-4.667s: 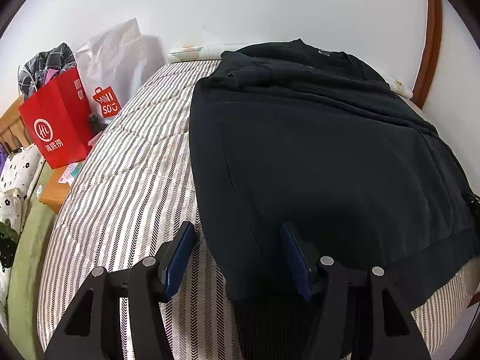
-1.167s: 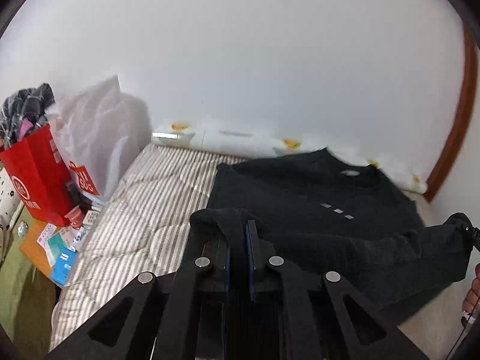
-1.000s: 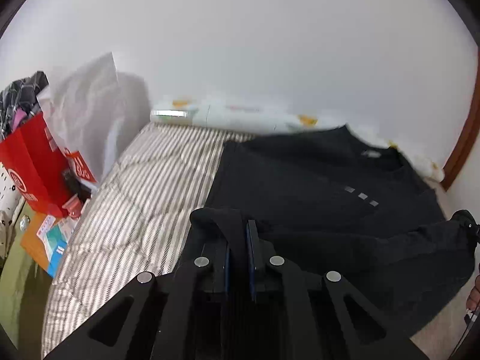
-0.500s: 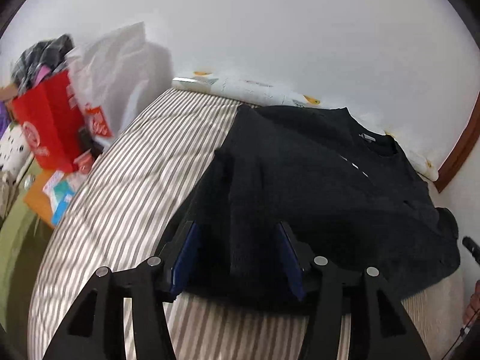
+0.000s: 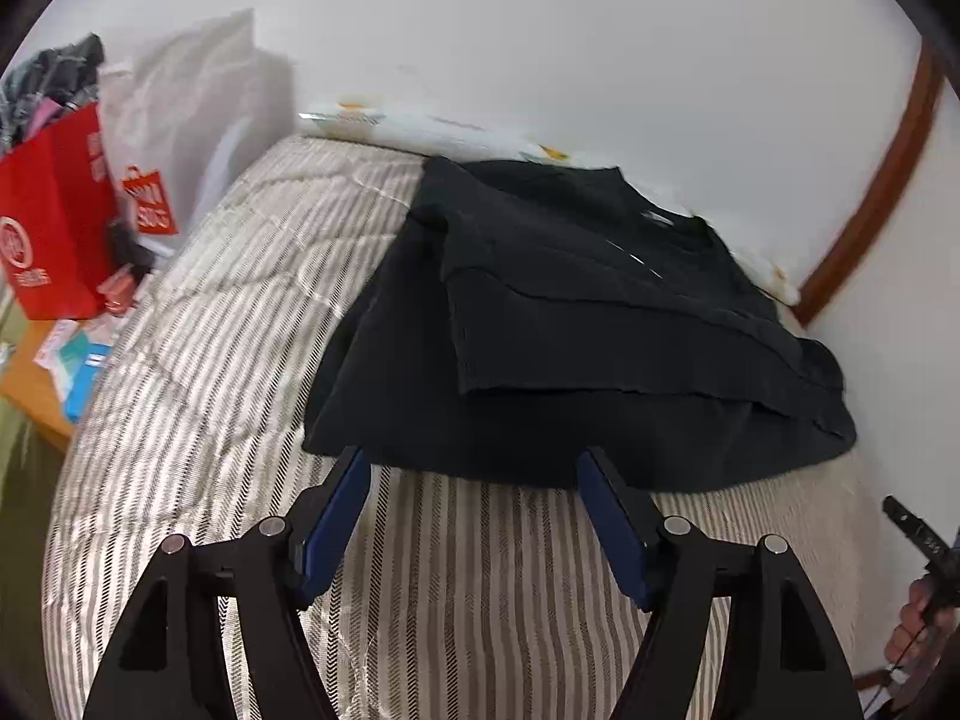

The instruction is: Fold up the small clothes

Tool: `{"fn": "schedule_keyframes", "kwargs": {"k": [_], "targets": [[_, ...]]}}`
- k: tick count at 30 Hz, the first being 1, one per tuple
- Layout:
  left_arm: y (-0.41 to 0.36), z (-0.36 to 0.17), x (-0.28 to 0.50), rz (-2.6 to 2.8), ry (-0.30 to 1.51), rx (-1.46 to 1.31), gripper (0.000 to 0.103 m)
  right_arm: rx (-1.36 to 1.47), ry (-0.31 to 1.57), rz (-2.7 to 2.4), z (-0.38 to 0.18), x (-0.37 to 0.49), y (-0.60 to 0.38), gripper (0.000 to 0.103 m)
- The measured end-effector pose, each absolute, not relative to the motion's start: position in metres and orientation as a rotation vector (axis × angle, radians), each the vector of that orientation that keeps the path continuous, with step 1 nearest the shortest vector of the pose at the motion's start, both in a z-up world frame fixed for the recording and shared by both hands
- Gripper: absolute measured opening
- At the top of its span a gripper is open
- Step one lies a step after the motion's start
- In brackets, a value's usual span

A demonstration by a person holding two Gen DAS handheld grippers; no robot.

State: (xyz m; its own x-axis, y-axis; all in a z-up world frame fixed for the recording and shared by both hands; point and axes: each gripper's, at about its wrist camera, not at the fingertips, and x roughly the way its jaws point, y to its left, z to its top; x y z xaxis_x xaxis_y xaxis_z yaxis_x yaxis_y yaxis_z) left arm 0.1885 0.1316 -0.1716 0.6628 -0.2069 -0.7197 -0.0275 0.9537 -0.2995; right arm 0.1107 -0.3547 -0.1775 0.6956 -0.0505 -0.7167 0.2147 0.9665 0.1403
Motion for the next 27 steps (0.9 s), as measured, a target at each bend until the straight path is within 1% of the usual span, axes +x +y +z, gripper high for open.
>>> {"fn": "schedule_keyframes", "kwargs": {"k": [4,6,7,12,16,19,25,26,27], "targets": [[0.145,-0.179,0.180,-0.195,0.848,-0.324,0.077,0.259,0.786,-0.171,-0.178,0.107,-0.340,0.058],[0.150,-0.185,0.178,-0.213,0.853,-0.330,0.078,0.279,0.781,-0.170,-0.179,0.113,-0.336,0.064],[0.153,-0.189,0.178,-0.216,0.859,-0.348,0.078,0.302,0.782,-0.152,-0.181,0.117,-0.335,0.065],[0.155,-0.207,0.183,-0.244,0.880,-0.455,0.078,0.354,0.797,-0.117,-0.191,0.151,-0.337,0.066],[0.146,-0.206,0.188,-0.225,0.849,-0.458,0.082,0.351,0.817,-0.091,-0.198,0.183,-0.341,0.066],[0.142,-0.206,0.198,-0.189,0.833,-0.485,0.082,0.359,0.831,-0.091,-0.209,0.208,-0.346,0.066],[0.142,-0.206,0.221,-0.123,0.815,-0.588,0.080,0.542,0.804,-0.025,-0.230,0.233,-0.371,0.066],[0.141,-0.206,0.223,-0.108,0.814,-0.598,0.074,0.541,0.801,-0.028,-0.230,0.236,-0.370,0.061],[0.140,-0.206,0.225,-0.083,0.818,-0.597,0.066,0.533,0.800,-0.030,-0.230,0.238,-0.369,0.038]]}}
